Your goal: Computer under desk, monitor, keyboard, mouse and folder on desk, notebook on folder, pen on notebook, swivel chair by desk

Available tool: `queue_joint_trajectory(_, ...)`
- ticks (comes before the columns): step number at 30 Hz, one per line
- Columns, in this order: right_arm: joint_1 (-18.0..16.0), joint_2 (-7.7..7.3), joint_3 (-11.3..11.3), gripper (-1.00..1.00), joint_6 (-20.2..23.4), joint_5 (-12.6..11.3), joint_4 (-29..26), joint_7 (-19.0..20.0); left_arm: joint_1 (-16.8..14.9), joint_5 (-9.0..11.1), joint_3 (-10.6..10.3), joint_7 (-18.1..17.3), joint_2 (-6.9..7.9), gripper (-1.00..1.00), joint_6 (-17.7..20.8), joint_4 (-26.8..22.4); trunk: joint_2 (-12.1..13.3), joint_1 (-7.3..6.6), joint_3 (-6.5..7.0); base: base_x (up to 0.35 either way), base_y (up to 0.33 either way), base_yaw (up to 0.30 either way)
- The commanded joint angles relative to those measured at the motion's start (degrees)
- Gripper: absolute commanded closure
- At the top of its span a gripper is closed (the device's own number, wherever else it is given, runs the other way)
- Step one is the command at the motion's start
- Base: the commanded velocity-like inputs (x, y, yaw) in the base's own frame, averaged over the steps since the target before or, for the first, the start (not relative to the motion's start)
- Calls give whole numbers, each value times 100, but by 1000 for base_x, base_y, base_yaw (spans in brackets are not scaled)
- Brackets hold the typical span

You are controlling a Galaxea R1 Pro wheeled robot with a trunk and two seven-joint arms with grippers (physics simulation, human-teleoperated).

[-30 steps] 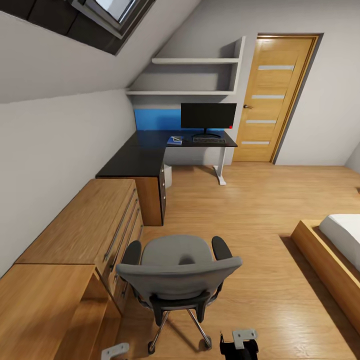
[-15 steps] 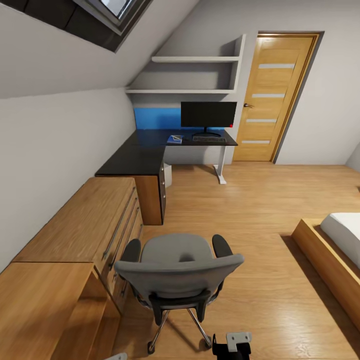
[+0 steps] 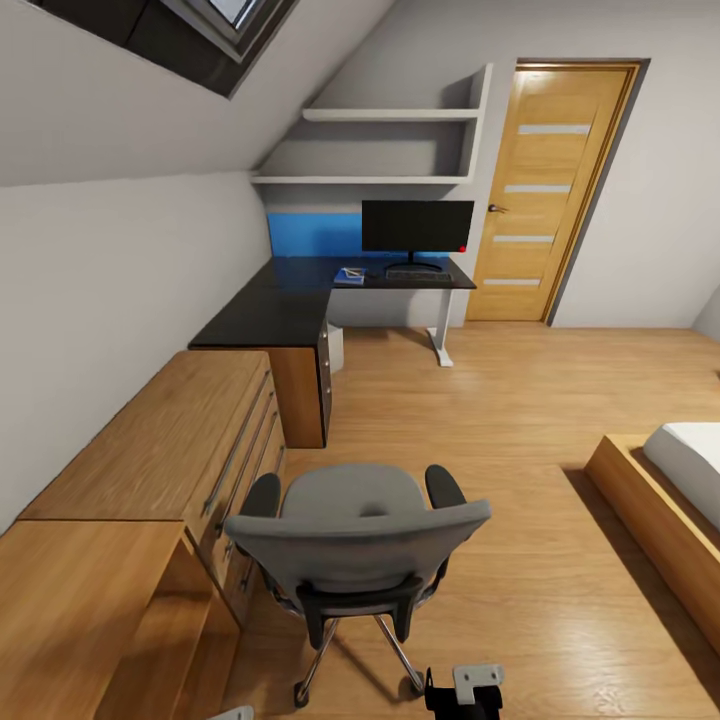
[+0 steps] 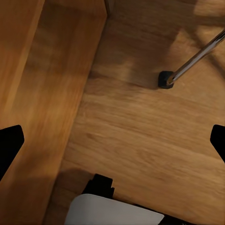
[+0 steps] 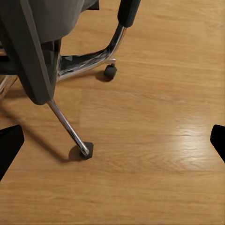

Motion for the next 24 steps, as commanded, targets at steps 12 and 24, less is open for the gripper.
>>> queue_joint_trajectory(12, -4, -6, 49, -100, -16, -23, 12, -28, -3, 51, -14, 22, 0, -100, -30, 2, -486, 264, -221, -48, 0, 0)
queue_joint_trajectory(24, -4, -4, 49, -100, -16, -18, 13, -28, -3, 52, -14, 35, 1, -100, -34, 2, -967, 528, -437, -30, 0, 0)
